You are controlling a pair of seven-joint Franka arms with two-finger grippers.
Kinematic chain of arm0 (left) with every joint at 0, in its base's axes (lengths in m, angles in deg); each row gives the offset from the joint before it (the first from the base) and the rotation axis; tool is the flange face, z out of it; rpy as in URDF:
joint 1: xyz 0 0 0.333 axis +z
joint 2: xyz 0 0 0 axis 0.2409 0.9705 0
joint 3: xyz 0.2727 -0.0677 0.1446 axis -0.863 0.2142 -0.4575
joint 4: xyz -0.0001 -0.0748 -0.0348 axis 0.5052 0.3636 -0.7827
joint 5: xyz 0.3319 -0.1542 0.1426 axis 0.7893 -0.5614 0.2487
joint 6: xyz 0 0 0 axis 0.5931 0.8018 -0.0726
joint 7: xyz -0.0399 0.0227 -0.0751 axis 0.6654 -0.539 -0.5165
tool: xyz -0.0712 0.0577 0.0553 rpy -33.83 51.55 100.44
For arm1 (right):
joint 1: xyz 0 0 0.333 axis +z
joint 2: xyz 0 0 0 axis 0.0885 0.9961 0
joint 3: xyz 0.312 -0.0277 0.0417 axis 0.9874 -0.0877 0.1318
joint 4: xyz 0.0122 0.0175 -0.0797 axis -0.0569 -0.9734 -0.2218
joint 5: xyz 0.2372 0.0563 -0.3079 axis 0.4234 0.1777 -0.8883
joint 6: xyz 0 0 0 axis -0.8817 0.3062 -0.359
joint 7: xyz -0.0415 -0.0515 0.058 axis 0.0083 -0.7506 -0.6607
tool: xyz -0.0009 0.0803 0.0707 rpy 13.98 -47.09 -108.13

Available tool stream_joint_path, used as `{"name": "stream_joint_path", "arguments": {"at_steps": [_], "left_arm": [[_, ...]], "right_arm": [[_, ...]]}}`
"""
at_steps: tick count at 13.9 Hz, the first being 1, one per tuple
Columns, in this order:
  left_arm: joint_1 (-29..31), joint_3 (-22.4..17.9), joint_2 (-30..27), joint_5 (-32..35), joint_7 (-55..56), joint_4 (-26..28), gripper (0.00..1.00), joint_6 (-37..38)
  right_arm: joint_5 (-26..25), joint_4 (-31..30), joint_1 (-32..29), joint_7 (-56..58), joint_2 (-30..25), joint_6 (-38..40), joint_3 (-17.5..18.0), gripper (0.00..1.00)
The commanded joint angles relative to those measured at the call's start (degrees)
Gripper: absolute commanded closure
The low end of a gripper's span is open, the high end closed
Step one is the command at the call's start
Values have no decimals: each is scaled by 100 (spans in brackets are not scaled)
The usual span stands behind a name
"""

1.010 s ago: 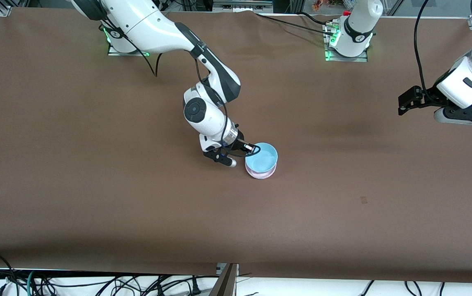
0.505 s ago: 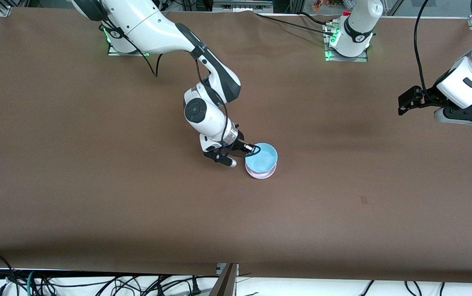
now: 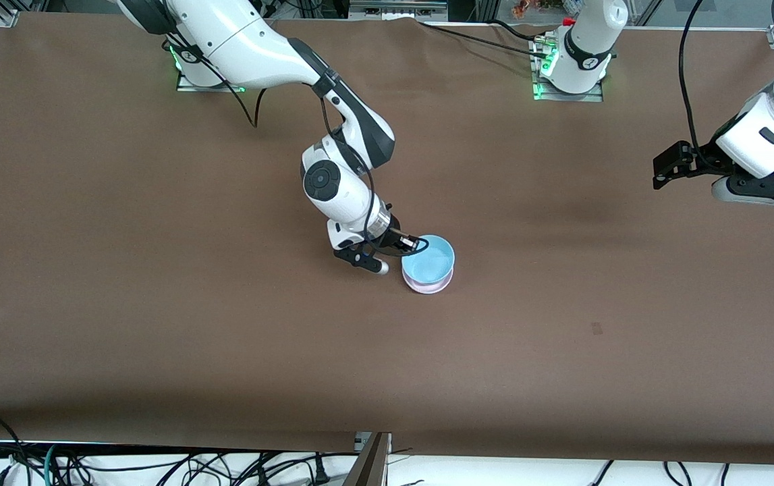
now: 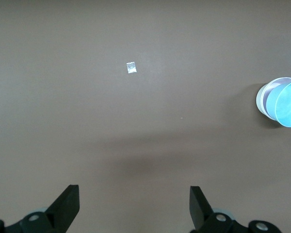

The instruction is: Stack pink and blue bowls on white bowl

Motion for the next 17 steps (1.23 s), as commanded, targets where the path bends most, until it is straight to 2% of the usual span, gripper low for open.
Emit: {"name": "stream_joint_path", "arguments": {"at_steps": [1, 4, 5, 6, 9, 10, 13, 17], "left_arm": [[0, -7, -72, -114, 47, 12, 0, 73], [0, -7, -72, -114, 38, 12, 0, 73], [0, -7, -72, -114, 38, 12, 0, 73], [0, -7, -72, -114, 38, 12, 0, 73], [0, -7, -72, -114, 38, 12, 0, 73], [0, -7, -72, -114, 38, 12, 0, 73], [0, -7, -72, -114, 38, 12, 0, 91], [0, -7, -72, -114, 38, 12, 0, 91]], "right_arm": [[-200, 175, -24, -49, 114, -18, 29, 100], [-201, 184, -33, -49, 114, -1, 29, 100], [-149, 184, -68, -57, 114, 25, 29, 25], [-183, 184, -94, -49, 106, 26, 29, 0], [-183, 201, -147, -22, 36, 191, 37, 0], [-192, 210, -182, -13, 18, 506, 29, 0], [-227, 982, -323, 13, -61, 1630, -15, 0], [-552, 1054, -393, 292, -289, 2300, -244, 0]]}}
